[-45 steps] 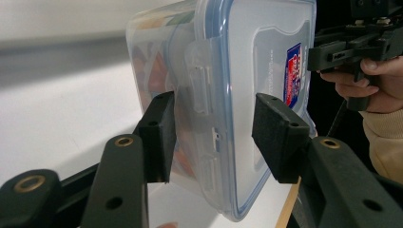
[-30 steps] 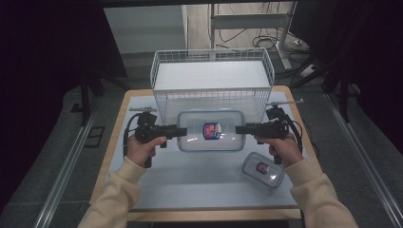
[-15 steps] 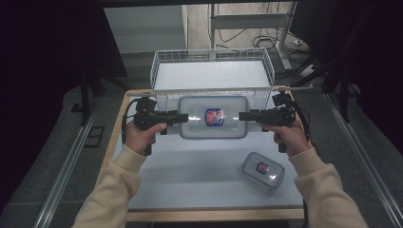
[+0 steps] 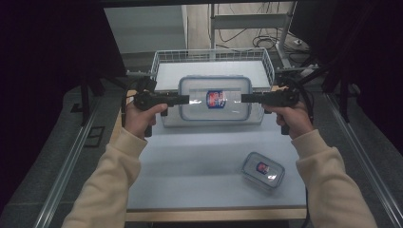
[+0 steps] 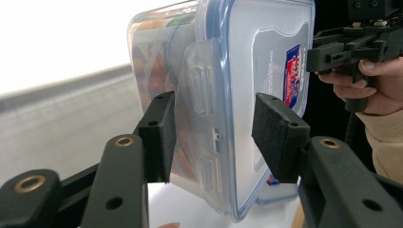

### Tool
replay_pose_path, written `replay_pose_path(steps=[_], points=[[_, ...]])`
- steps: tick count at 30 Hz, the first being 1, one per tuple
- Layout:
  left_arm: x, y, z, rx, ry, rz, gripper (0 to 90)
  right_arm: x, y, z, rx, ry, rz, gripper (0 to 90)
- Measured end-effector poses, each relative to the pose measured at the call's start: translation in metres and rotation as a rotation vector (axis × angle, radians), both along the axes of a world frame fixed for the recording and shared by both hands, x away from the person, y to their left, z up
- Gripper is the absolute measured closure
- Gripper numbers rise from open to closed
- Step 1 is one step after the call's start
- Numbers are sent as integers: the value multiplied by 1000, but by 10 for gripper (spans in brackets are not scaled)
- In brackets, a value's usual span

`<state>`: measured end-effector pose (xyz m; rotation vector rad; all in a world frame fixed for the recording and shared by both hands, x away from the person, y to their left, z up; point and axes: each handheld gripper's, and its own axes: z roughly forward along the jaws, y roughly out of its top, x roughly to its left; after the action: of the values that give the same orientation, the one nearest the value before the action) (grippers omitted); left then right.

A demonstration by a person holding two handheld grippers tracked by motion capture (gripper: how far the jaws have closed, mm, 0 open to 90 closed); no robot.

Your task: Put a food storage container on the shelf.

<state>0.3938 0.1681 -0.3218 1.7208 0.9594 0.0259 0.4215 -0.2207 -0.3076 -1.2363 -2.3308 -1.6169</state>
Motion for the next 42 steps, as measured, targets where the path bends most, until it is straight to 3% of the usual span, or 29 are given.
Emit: replay_pose_path(steps=[1,9,10,15,24,26,32,35,42], points=[[8,1,4,-2,-2,0,517,11,1,4,4,-5,4,495],[35,3,19,14,-13,14,518,42,2,9,39,-3,8,495],[44,5,23,14,-5,10,518,49,3,13,41,-1,5,495],[62,7,27,14,5,10,518,66,6,19,35,7,2,494],[94,15,19,-9,48,22,517,109,15,21,21,56,0,491],[103,16,13,-21,73,23,517,114,16,21,9,61,-7,489],[113,16,12,-39,87,40,516,128,18,21,11,81,-25,484],[118,16,12,-53,114,44,513,138,17,18,48,126,-40,480],[131,19,6,-122,175,69,501,148,18,14,80,173,-71,475]])
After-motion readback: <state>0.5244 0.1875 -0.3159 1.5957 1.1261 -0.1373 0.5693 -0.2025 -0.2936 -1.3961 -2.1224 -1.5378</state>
